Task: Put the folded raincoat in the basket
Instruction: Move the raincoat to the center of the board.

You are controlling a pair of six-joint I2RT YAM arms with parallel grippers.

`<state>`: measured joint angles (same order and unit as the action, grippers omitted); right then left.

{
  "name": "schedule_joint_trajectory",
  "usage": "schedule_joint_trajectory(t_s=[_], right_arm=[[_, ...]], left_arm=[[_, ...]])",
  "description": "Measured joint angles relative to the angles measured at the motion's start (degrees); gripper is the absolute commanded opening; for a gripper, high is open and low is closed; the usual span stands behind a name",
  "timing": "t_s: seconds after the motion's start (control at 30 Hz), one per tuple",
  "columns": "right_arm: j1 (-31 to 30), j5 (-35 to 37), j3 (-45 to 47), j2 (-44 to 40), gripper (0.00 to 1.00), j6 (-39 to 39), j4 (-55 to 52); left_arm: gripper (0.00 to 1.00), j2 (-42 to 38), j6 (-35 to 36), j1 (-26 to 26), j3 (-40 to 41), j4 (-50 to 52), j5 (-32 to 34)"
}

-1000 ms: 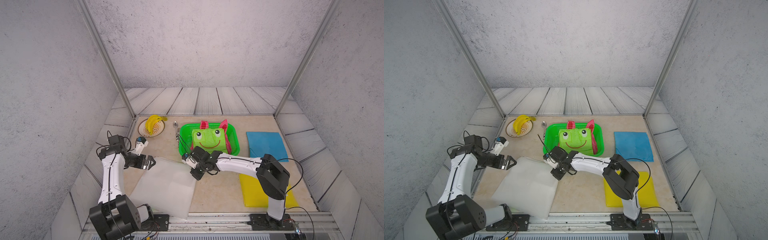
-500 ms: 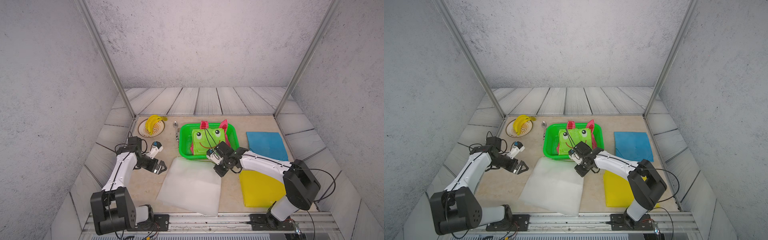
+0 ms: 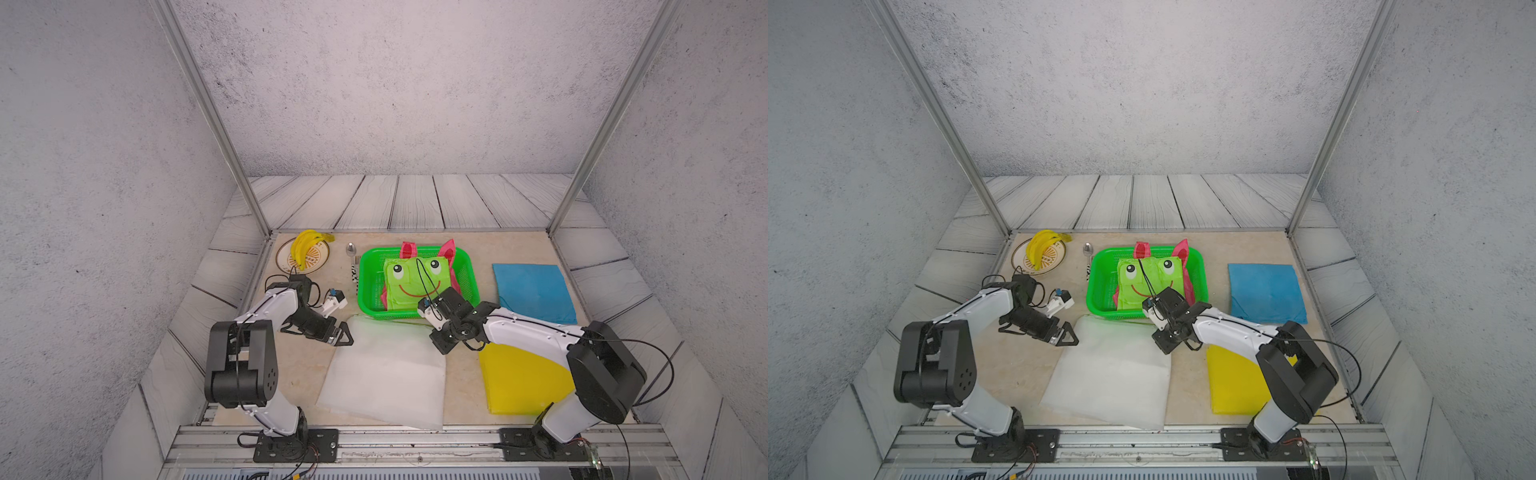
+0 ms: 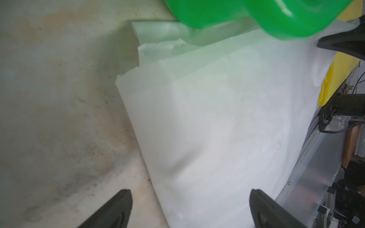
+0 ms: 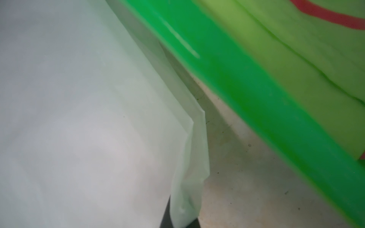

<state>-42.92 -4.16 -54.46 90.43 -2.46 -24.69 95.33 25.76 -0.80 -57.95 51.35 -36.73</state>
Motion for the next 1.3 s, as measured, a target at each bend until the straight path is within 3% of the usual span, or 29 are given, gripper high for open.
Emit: schedule_joint_trajectory(t_s=[0.2,0.3,0.33,0.4,0.57,0.87,1.0,1.1,1.3], right_arm=[[0.02,0.00,2.86,-2.29,0.00,-0.98,4.33],[0.02,-1.18,6.60,-5.05,0.00,-0.87,8.98],[0.02,-1.79,8.37,-6.56,0.00,-0.70,10.95],[0.02,-3.23,11.50,-9.53,0.00,0.04,14.53],[0.02,-6.25,13.62,-14.49,0.00,4.72,18.25],[0.02,-11.17,11.02,-15.23,0.00,16.31,17.75],[0.02,-14.53,11.04,-17.25,0.00,21.79,17.77],[0.02,-16.90,11.04,-18.40,0.00,25.57,17.92],[0.02,-19.98,10.99,-18.71,0.00,33.29,18.14]], left_arm=[[0.86,7.43,-3.19,-0.74,-3.56,-0.04,-3.06],[0.69,8.15,-3.87,-0.76,-3.67,0.46,-5.51],[0.68,8.22,-3.89,-0.79,-3.82,0.66,-6.36],[0.72,8.22,-3.78,-0.83,-4.31,1.05,-7.69],[0.91,4.68,0.72,0.55,-4.57,1.81,-8.87],[0.99,-7.34,19.47,11.58,-13.14,10.84,-15.98],[0.96,-11.04,26.77,10.99,-13.29,12.66,-20.63],[1.00,-14.80,30.05,9.18,-12.22,10.19,-22.27],[1.00,-17.77,35.43,1.36,-12.33,6.19,-22.40]])
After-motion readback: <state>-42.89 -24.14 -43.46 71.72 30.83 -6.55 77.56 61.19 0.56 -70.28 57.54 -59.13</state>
